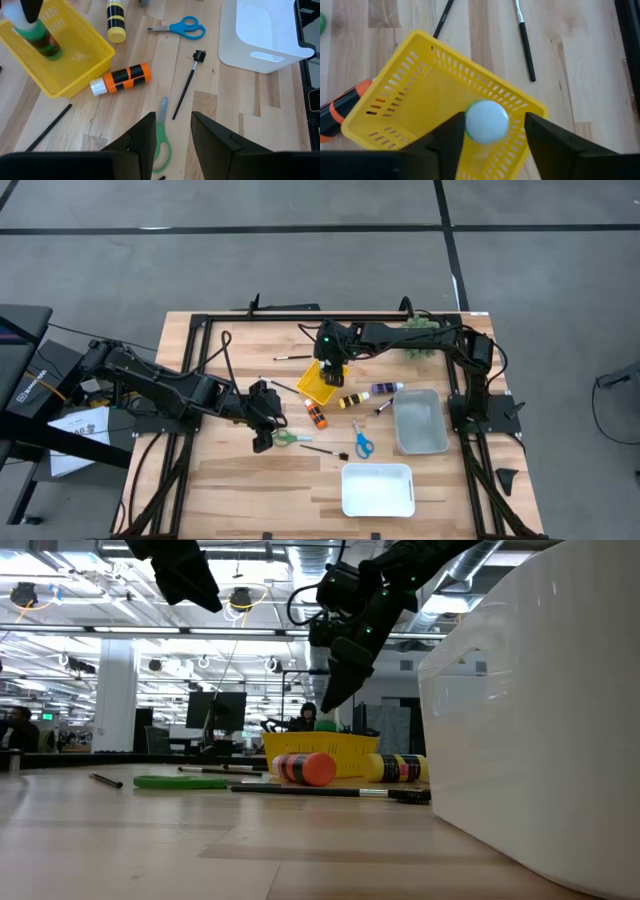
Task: Pick & Place Paint Supplies
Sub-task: Put the green paint bottle into the yellow bin, then put the violet paint bottle into the yellow bin
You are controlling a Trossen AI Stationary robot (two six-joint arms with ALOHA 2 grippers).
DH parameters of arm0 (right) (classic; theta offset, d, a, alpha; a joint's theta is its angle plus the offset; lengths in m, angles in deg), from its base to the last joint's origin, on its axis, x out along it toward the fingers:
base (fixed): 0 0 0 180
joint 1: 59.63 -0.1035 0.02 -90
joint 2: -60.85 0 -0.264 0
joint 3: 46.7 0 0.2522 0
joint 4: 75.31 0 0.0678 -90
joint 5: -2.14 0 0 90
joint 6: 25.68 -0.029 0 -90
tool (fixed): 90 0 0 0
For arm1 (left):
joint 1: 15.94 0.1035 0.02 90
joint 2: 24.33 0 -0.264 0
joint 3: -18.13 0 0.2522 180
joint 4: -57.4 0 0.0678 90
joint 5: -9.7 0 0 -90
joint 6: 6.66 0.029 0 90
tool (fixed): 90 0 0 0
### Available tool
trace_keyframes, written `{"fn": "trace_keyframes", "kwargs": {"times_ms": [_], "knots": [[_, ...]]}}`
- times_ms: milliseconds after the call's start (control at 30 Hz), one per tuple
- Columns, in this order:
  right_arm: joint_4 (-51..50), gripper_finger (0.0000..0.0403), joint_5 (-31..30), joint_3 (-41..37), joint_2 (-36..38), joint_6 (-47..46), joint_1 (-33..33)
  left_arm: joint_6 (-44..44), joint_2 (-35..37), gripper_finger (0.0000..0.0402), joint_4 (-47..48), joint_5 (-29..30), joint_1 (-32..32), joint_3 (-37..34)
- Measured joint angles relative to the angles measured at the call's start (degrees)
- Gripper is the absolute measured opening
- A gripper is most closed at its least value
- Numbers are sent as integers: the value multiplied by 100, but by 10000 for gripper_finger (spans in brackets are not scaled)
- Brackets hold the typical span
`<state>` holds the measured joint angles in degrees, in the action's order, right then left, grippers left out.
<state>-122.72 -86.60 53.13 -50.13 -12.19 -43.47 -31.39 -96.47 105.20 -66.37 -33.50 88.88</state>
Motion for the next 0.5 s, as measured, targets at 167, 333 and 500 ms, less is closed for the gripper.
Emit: {"fn": "trace_keyframes", "kwargs": {"times_ms": [167,333,500], "knots": [[61,235,0,0,0,-1,0,2,0,115,0,-2,0,0],[97,238,2,3,85,-30,0,2,0,115,0,-4,0,0],[-127,239,10,148,324,-222,13,2,0,115,3,-26,0,0]]}}
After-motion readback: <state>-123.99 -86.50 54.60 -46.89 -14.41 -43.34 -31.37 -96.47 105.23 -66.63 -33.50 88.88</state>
